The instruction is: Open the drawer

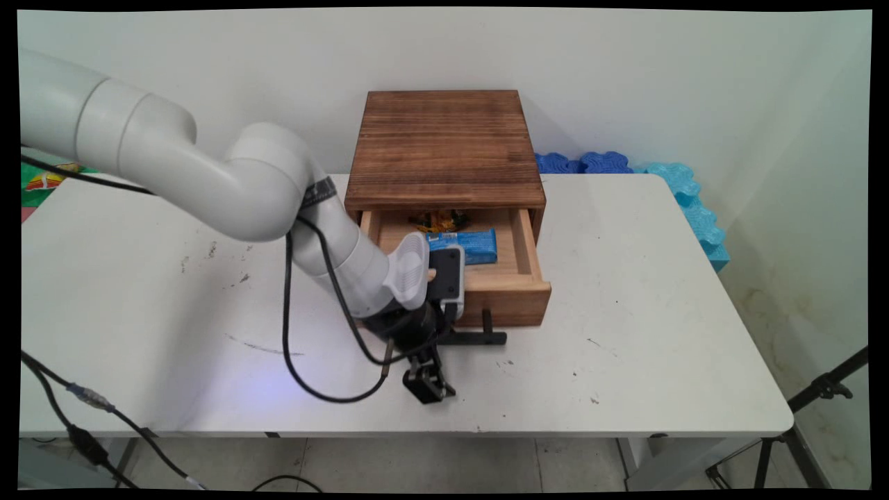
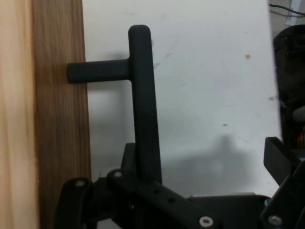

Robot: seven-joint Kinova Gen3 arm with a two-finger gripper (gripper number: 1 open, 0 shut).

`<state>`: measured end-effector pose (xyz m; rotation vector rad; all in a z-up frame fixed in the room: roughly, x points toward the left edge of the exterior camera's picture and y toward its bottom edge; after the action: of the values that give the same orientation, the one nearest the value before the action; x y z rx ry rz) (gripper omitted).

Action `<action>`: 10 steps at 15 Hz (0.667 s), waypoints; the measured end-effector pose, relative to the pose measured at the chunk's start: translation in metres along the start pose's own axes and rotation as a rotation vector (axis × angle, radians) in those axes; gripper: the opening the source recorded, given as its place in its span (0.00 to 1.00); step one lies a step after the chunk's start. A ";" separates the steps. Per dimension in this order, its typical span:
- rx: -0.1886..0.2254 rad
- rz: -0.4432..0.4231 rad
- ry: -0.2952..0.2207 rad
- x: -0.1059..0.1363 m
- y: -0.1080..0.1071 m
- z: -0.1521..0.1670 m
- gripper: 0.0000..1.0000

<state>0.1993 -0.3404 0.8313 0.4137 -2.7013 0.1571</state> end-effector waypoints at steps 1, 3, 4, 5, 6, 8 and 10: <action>-0.001 0.001 -0.002 0.000 0.006 -0.001 1.00; -0.002 0.001 -0.005 0.000 0.021 -0.002 1.00; -0.003 0.002 -0.006 0.001 0.028 -0.003 1.00; -0.004 0.002 -0.006 0.001 0.035 -0.004 1.00; -0.005 0.002 -0.006 0.002 0.043 -0.006 1.00; -0.008 0.005 -0.006 0.003 0.057 -0.008 1.00; -0.011 0.008 -0.005 0.003 0.072 -0.010 1.00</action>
<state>0.1781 -0.2716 0.8386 0.4004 -2.7076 0.1433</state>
